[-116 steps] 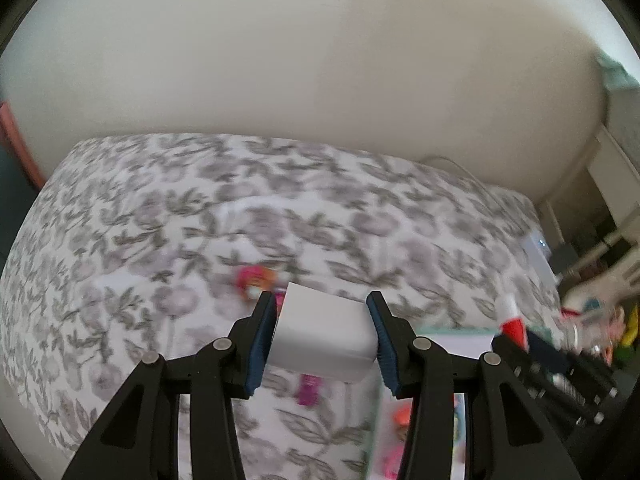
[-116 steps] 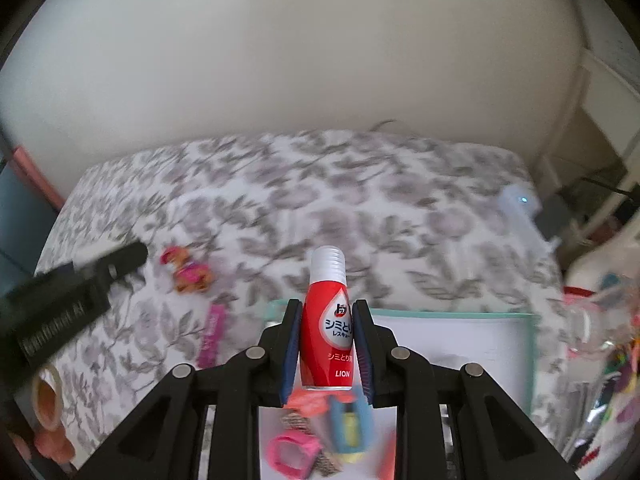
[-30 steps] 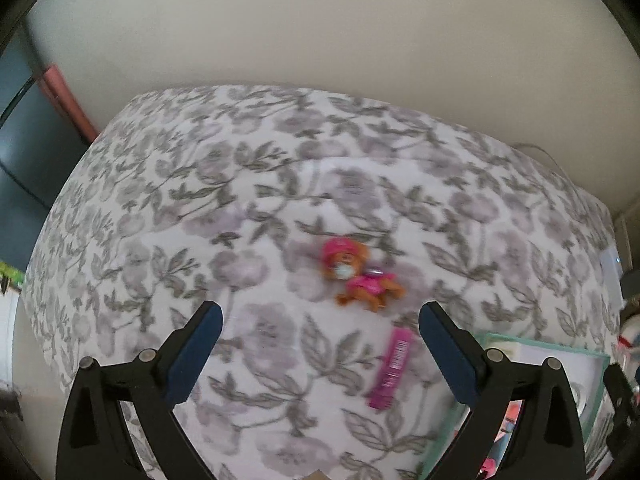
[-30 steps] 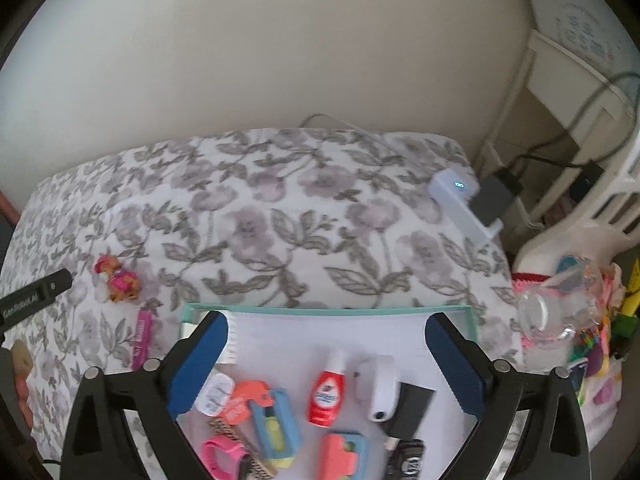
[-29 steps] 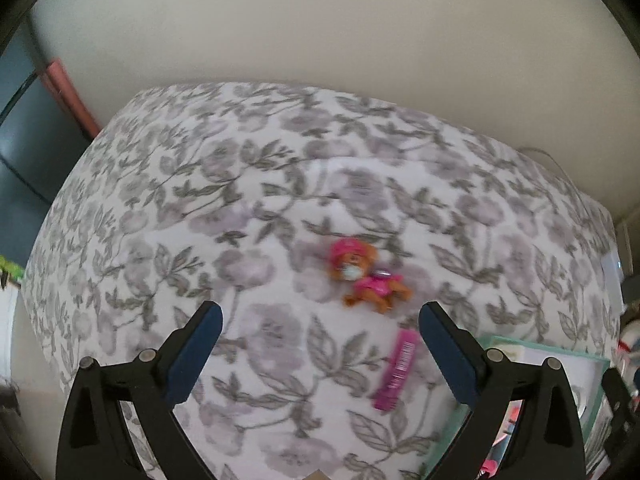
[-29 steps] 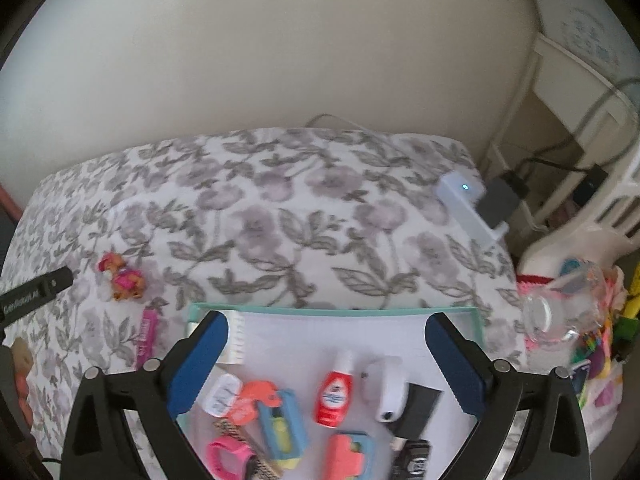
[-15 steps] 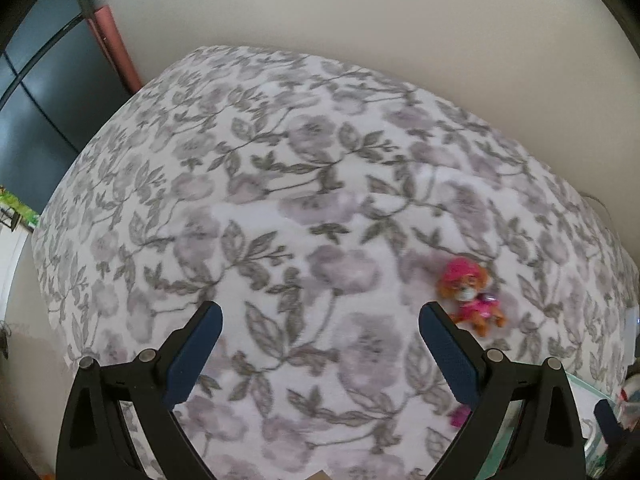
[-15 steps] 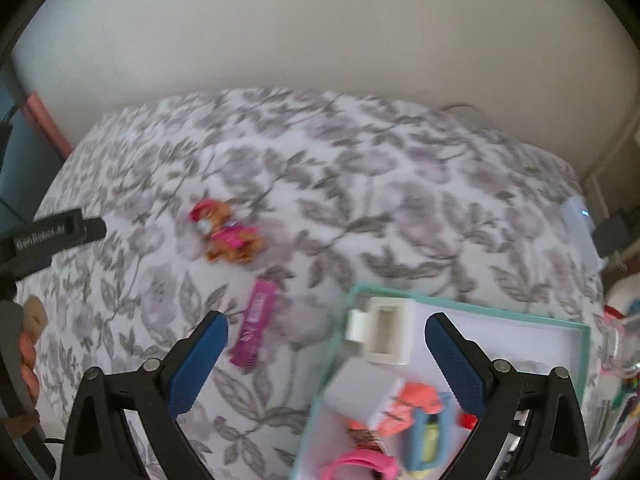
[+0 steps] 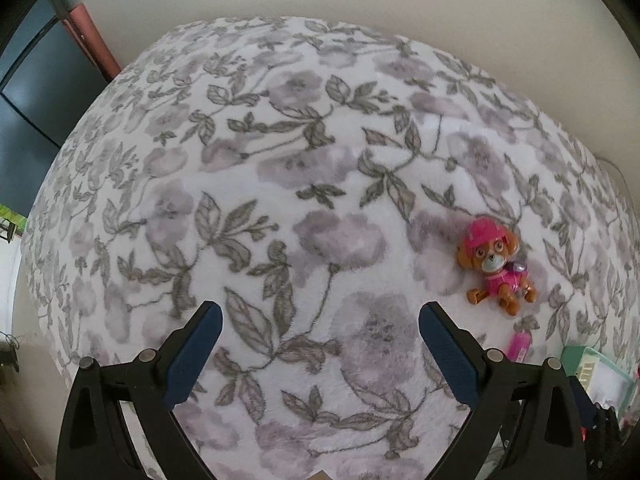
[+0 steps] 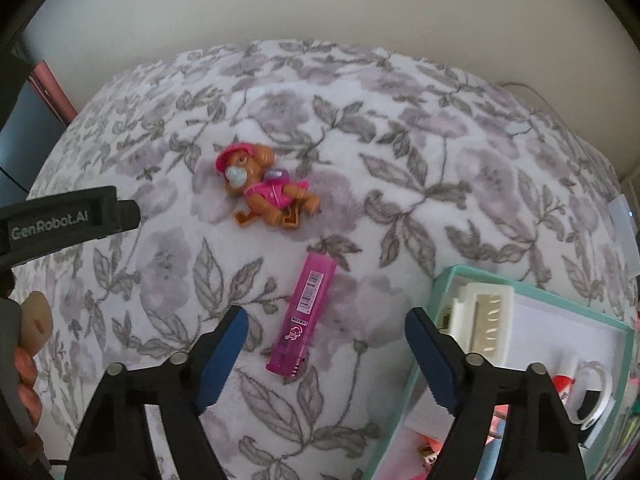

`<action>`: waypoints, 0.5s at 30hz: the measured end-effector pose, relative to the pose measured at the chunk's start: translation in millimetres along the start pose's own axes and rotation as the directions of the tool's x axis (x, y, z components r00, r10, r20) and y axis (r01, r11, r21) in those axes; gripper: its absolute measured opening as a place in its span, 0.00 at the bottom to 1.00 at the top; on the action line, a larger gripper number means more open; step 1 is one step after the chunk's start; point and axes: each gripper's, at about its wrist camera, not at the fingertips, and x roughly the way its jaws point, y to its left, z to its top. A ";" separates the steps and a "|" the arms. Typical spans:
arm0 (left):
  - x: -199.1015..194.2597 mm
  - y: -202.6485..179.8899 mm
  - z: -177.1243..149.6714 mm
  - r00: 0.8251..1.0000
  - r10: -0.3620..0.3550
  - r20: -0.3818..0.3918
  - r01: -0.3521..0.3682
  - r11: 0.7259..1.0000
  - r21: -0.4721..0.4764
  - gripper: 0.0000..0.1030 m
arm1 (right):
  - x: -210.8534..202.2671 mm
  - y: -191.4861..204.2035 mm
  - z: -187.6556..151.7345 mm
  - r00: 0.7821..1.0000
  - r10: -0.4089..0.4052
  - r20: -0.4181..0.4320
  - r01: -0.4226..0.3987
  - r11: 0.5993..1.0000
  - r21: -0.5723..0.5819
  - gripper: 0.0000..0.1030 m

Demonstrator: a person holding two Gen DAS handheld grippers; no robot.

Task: Organize rigid objects
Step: 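Move both tools back over the pink stick and pink toy dog, then grasp the pink stick with the right gripper while the left grasps the pink toy dog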

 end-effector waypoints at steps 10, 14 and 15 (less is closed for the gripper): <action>15.0 -7.7 0.3 0.999 -0.019 -0.042 0.019 1.000 0.002 0.96 | 24.9 6.7 -4.2 0.999 -0.010 -0.044 0.010 1.000 -0.012 0.49; 18.5 -9.6 0.1 0.999 -0.022 -0.046 0.022 1.000 0.007 0.96 | 26.1 7.8 -3.5 0.999 -0.020 -0.034 0.019 1.000 -0.010 0.41; 19.3 -10.2 -0.4 0.999 -0.021 -0.047 0.021 1.000 0.008 0.96 | 26.7 6.8 -3.2 0.999 -0.018 -0.032 0.018 1.000 -0.004 0.41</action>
